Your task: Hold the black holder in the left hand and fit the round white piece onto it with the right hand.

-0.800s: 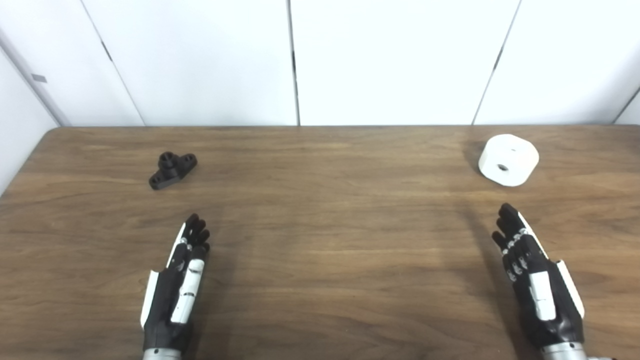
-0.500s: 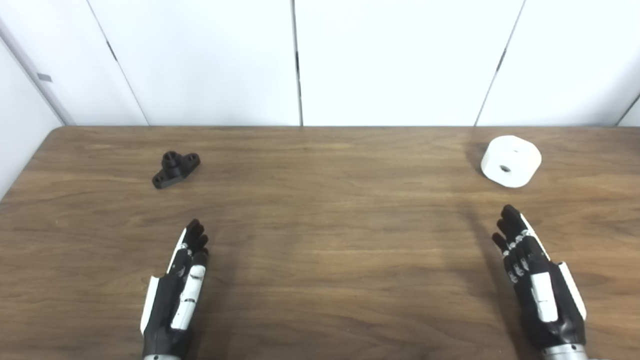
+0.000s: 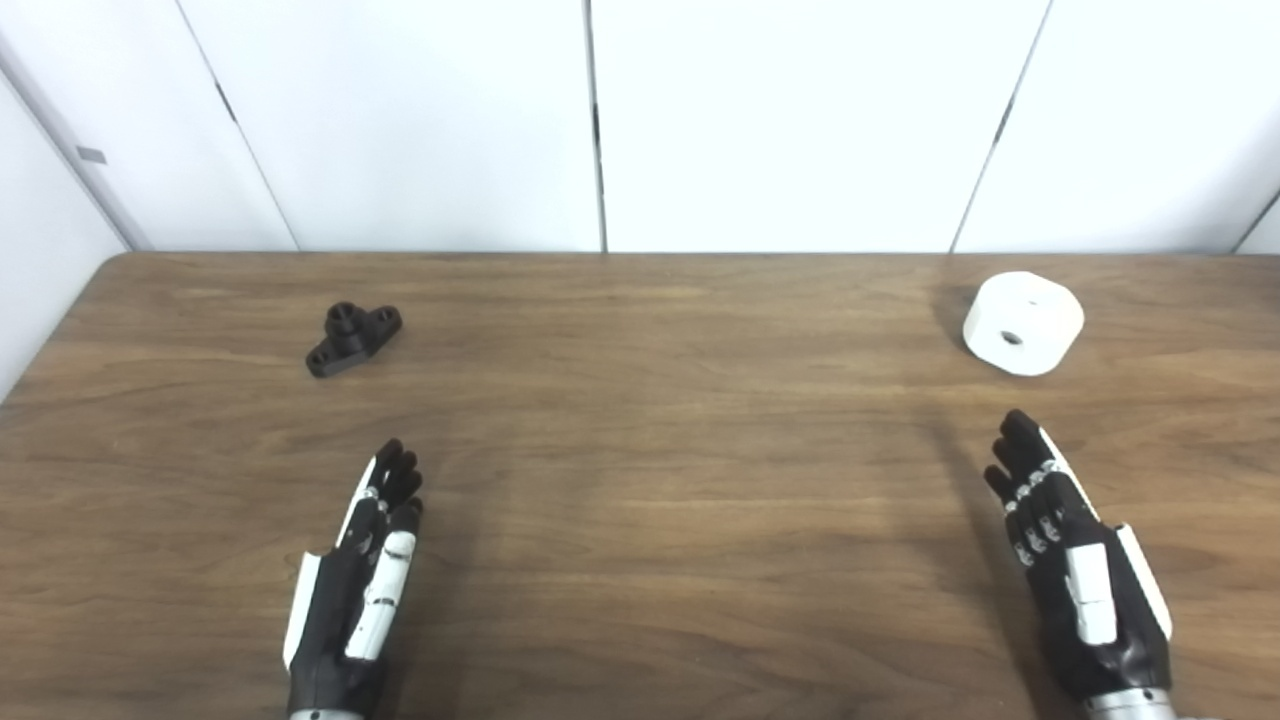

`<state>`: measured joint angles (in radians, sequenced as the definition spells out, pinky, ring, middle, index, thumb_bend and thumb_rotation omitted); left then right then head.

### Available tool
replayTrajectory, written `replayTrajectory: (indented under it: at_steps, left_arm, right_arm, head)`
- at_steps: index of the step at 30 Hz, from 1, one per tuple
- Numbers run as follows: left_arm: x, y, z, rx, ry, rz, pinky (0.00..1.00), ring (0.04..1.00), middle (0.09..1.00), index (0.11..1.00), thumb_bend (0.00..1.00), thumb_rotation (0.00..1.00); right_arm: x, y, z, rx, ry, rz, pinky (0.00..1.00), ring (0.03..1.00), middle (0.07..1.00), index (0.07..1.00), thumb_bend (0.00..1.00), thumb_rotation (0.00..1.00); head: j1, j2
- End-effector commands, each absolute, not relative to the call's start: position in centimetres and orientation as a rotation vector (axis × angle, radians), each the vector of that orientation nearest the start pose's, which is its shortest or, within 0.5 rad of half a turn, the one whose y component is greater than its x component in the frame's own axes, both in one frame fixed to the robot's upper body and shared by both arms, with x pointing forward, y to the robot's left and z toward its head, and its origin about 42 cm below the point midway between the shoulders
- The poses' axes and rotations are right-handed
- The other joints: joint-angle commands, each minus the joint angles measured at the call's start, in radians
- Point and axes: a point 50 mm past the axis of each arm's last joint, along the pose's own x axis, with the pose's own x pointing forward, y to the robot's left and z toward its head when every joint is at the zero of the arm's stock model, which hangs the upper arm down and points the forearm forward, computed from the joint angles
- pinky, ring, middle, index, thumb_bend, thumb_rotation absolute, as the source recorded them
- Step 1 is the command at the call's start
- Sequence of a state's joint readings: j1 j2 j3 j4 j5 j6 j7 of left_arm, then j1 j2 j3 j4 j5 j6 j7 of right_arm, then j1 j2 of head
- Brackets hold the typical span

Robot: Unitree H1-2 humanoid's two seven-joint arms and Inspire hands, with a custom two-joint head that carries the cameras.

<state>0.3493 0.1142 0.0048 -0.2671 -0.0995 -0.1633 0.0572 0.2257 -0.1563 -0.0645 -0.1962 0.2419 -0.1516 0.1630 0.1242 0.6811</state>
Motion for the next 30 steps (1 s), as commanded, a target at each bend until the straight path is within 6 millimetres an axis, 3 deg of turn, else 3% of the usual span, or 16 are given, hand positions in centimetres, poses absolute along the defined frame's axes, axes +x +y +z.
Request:
replayTrajectory:
  at_steps: [1,5,9,13,20,30]
  left_arm:
    - [15.6,24.5,10.0,-0.035,-0.08,0.146,0.94,0.958,0.96,0.977,0.41,0.71]
    - [15.4,24.0,10.0,-0.034,-0.072,0.152,0.94,0.957,0.958,0.976,0.42,0.72]
    - [15.0,23.1,9.7,-0.02,-0.06,0.15,0.91,0.94,0.938,0.946,0.48,0.7]
    - [14.6,22.3,9.3,-0.012,-0.056,0.145,0.91,0.939,0.943,0.953,0.43,0.69]
    - [14.1,21.5,8.8,-0.016,-0.049,0.149,0.9,0.932,0.945,0.955,0.39,0.67]
    - [13.9,21.4,7.9,-0.001,-0.046,0.145,0.87,0.919,0.937,0.947,0.43,0.71]
  right_arm:
    - [19.1,-28.0,8.7,0.078,-0.061,0.052,0.98,0.993,0.976,0.936,0.6,0.91]
    - [18.9,-28.5,8.7,0.076,-0.062,0.057,1.0,0.998,0.978,0.938,0.61,0.92]
    - [18.6,-29.5,8.3,0.064,-0.071,0.072,1.0,1.0,0.992,0.963,0.6,0.94]
    - [18.3,-30.2,7.8,0.059,-0.059,0.079,1.0,1.0,0.998,0.968,0.63,0.95]
    - [18.0,-30.6,7.2,0.034,-0.042,0.104,1.0,1.0,1.0,0.981,0.65,0.98]
    - [17.8,-30.9,5.9,0.036,-0.037,0.121,1.0,1.0,1.0,0.975,0.67,0.97]
  head:
    - [0.01,-0.003]
    - [0.083,-0.023]
    - [0.175,-0.071]
    - [0.221,-0.107]
    - [0.238,-0.149]
    - [0.235,-0.201]
